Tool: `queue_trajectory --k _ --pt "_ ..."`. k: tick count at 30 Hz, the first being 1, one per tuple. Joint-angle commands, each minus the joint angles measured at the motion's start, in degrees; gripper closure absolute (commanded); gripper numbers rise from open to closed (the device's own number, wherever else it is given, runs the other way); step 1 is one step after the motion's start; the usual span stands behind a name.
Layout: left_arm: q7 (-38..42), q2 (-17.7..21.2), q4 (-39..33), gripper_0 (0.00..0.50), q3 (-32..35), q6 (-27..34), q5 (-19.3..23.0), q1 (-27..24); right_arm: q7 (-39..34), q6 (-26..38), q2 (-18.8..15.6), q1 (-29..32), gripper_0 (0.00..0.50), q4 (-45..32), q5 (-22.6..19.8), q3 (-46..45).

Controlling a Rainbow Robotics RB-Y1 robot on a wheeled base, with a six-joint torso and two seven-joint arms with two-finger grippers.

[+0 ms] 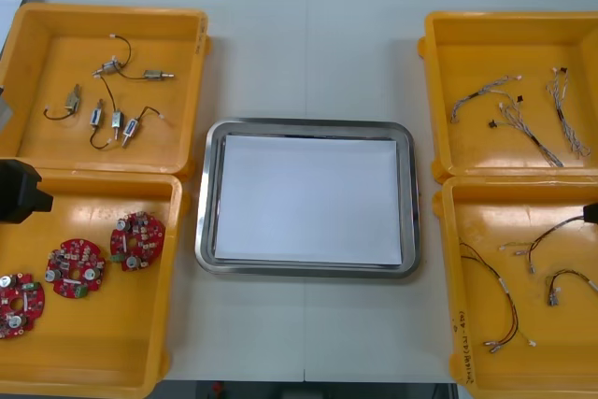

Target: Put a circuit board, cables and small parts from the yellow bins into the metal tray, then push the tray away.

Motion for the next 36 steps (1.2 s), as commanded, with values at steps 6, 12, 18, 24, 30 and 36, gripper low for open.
queue_trajectory --k 6,12,18,24,30,36 --pt "-4.06 1.13 -0.51 0.0 0.11 0.37 0.19 2.67 2.19 0.17 -1.46 -1.49 0.0 -1.53 -0.91 -1.7" --pt "-3.53 1.83 0.2 0.0 0.11 0.37 0.02 2.75 1.49 0.17 -1.46 -0.18 0.0 -1.53 -1.0 -2.05" --pt "-3.44 2.8 1.6 0.0 0.11 0.37 -0.16 3.46 0.52 0.17 -0.84 3.34 0.0 -1.61 -1.27 -3.37" --pt "-3.88 3.67 1.6 0.0 0.11 0.14 -1.83 6.71 0.26 0.17 1.44 5.8 0.0 -2.41 -0.83 -6.27" --pt "-4.14 4.73 1.69 0.0 0.11 -1.88 -2.88 9.17 -0.44 0.17 4.61 6.94 0.0 -3.9 5.15 -6.36" --pt "-4.23 4.82 2.31 0.0 0.02 -4.43 -4.46 11.1 -1.32 0.17 8.21 6.94 0.0 -4.08 11.04 -6.09"
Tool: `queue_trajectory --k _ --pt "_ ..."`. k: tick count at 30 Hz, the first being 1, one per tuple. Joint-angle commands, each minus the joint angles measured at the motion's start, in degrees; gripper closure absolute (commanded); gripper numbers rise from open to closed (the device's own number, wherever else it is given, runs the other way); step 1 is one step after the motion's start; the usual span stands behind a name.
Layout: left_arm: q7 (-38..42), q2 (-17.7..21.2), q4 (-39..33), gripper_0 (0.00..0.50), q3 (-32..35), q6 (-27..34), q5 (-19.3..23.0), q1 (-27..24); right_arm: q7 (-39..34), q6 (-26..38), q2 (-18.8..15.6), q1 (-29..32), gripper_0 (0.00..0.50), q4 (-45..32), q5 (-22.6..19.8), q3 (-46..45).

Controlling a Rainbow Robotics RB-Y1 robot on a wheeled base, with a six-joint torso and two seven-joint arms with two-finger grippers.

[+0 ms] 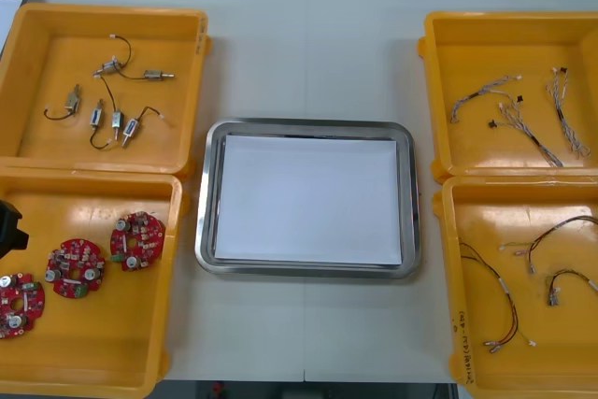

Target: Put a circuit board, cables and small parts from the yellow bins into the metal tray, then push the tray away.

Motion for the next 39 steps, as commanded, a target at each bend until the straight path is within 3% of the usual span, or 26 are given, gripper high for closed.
queue_trajectory --k 1,7,21,29,39 --pt "-4.32 2.57 0.45 0.0 0.07 -3.11 -1.61 2.86 -1.47 0.17 2.93 1.13 0.0 -1.9 3.55 -1.13" --pt "-4.58 2.57 2.82 0.0 0.07 -6.8 -2.22 4.18 -4.46 0.17 4.95 1.13 0.0 -1.9 6.27 -1.13" --pt "-5.81 2.83 6.25 0.0 0.07 -12.87 -4.68 7.87 -26.26 0.17 8.46 0.17 0.0 -1.37 10.67 -0.78" --pt "-6.69 2.83 9.06 0.0 -1.42 -15.68 -5.65 8.66 -38.04 0.17 8.64 -4.49 0.0 4.78 12.78 -1.13" --pt "-6.78 2.83 11.96 0.0 -2.91 -17.44 -6.53 9.1 -47.09 0.17 8.64 -7.74 0.0 10.93 15.33 -2.62"
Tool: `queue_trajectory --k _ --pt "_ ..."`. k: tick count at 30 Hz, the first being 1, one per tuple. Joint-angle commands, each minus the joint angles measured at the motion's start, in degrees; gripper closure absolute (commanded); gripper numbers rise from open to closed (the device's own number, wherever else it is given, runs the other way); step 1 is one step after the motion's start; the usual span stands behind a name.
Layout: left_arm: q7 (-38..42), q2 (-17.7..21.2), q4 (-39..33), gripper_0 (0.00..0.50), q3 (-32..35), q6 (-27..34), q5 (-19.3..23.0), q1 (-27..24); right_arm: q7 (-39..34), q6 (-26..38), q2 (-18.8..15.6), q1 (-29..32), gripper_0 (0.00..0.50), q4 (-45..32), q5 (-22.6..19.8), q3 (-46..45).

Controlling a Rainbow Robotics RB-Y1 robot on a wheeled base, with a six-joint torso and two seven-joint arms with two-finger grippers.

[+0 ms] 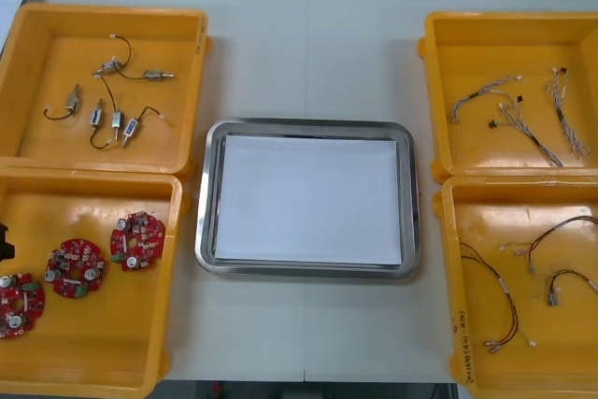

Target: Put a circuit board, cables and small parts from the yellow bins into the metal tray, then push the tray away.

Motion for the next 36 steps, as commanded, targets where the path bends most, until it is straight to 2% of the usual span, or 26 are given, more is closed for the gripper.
queue_trajectory --k 1,6,10,17,26,36 --pt "-6.6 2.47 1.1 0.0 -2.14 -2.24 -1.72 2.16 -6.91 0.17 0.65 -2.34 0.0 2.46 1.3 -2.37" --pt "-6.34 2.47 1.54 0.0 -2.93 -2.51 -2.43 2.52 -10.6 0.17 0.65 -3.31 0.0 4.92 1.92 -2.37" --pt "-6.07 2.47 2.42 0.0 -4.6 -3.39 -3.66 2.69 -16.93 0.17 0.65 -3.66 0.0 9.05 1.21 -2.37" --pt "-5.37 2.47 3.12 0.0 -6.1 -4.0 -4.8 2.69 -23.34 -4.8 1.35 -3.83 0.0 12.57 -0.37 -1.75" --pt "-5.2 2.47 5.59 0.0 -8.29 -7.69 -6.47 2.78 -24.75 -8.05 3.46 -3.75 0.0 14.5 0.07 -1.75" --pt "-5.2 2.47 6.02 0.0 -8.29 -9.01 -6.91 3.57 -25.1 -12.36 3.64 -1.9 0.0 17.93 0.16 0.36"
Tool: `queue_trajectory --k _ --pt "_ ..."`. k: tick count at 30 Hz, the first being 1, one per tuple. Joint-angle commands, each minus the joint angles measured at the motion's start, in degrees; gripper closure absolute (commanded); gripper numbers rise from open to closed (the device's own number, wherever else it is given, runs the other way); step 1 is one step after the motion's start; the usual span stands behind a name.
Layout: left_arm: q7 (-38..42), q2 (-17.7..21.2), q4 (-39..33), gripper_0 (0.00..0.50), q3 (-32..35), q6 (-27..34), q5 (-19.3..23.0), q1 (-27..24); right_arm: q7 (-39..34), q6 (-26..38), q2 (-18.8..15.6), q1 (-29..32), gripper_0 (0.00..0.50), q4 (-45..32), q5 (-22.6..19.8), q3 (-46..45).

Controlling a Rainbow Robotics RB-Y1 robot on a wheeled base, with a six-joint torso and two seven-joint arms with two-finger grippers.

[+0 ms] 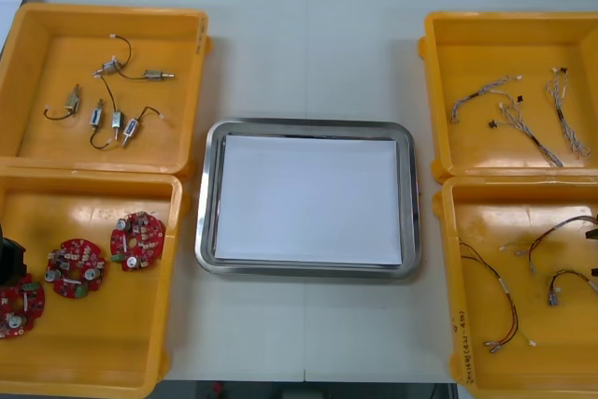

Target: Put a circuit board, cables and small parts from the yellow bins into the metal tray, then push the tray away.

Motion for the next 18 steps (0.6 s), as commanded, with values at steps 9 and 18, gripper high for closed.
queue_trajectory --k 9,18 --pt "-4.83 2.42 0.04 0.0 -1.97 -2.44 -3.35 3.26 -5.56 -4.4 0.38 3.55 0.0 0.57 -1.18 2.79" --pt "-4.04 2.42 0.04 0.0 -2.59 -2.7 -3.87 3.52 -6.35 -7.04 0.38 6.27 0.0 0.57 -1.36 4.99"
